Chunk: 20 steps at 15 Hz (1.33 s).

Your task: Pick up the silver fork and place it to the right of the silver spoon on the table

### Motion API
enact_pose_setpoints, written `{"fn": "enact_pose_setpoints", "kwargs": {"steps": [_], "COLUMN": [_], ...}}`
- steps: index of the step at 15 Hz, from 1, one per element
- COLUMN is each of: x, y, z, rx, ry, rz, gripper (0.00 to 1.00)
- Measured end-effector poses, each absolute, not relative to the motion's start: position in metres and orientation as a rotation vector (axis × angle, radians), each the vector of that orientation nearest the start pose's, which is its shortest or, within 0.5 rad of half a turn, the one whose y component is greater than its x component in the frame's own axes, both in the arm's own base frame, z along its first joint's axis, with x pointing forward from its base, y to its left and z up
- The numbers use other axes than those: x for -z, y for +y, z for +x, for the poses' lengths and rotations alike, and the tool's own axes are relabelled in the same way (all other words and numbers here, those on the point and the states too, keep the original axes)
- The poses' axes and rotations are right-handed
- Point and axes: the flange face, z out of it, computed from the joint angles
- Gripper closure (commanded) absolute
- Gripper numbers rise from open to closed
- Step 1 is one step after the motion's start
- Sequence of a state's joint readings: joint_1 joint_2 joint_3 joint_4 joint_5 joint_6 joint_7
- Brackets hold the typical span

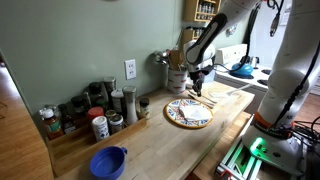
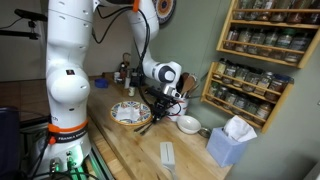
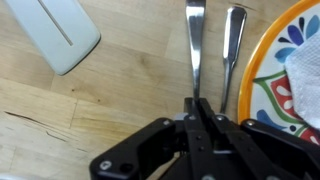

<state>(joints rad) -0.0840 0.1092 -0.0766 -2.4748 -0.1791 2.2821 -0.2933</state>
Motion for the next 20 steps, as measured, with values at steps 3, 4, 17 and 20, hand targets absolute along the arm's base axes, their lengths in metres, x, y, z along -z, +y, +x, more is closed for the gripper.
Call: {"fn": "enact_pose_setpoints", "kwargs": {"steps": [3,4,17,20], "x": [-0.227,-0.227,-0.227,-0.228], "y": [-0.084,-0.087,-0.095,-0.093], "z": [0.442,0.444,0.444,0.444], "rx": [-0.504,-0.501,-0.568,-0.604], "ry": [-0.385,-0.376,-0.477,-0.482], "rz": [-3.125,-3.126,-3.185,-3.177], "gripper": [0.98,0.98,0.98,0.98]}}
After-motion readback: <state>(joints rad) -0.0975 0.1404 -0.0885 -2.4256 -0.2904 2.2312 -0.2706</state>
